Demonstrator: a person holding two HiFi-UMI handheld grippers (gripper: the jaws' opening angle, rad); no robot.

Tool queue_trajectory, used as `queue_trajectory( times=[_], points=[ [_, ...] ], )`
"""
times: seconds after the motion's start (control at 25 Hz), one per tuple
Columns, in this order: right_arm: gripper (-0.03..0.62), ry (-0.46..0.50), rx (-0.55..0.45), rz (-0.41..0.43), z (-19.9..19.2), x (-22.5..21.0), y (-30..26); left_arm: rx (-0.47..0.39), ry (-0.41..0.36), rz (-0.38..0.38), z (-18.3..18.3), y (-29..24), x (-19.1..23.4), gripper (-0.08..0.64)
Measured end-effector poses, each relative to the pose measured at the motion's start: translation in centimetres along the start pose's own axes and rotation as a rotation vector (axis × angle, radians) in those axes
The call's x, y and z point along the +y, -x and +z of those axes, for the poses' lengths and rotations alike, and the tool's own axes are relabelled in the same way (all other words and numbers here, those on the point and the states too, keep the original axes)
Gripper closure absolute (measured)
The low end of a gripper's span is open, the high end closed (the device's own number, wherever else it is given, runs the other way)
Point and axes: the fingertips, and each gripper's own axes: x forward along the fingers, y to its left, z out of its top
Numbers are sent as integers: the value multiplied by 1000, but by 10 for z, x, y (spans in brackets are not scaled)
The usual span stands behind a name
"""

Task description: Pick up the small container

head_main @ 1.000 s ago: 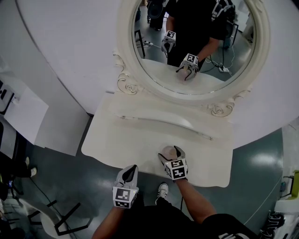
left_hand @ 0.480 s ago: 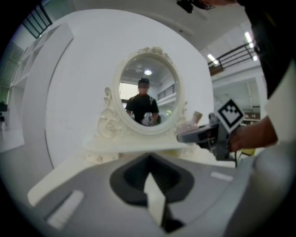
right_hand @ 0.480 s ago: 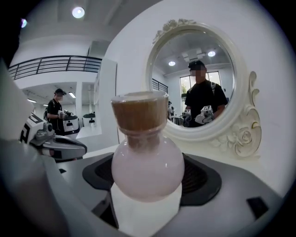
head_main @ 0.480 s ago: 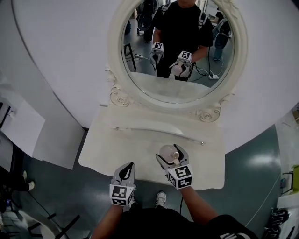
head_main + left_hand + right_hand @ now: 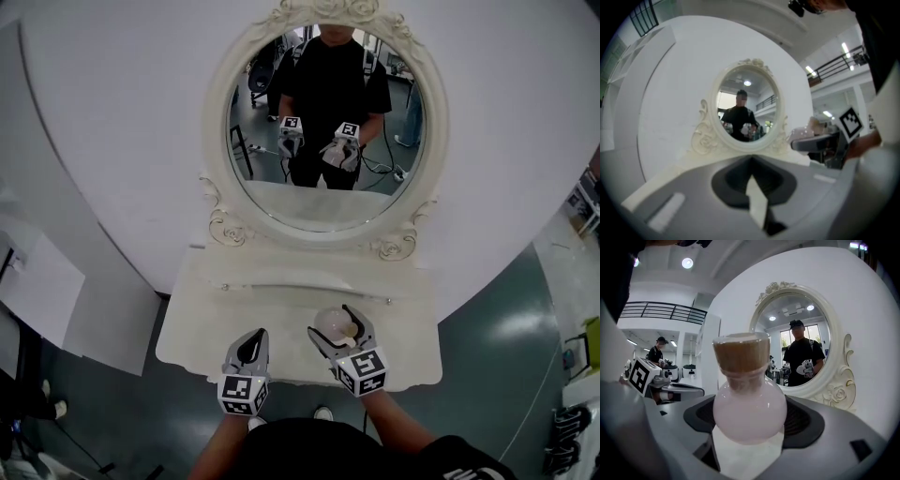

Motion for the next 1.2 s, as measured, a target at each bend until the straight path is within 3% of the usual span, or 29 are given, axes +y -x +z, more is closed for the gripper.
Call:
queue_trajectory(
  times=[0.56, 1.2],
  points=[
    [230, 19, -45, -47, 18, 2, 25, -26, -1, -73, 15, -9, -22, 552],
    [230, 5, -36, -65, 9, -2, 33, -14, -9, -78, 12, -3, -29, 552]
  ],
)
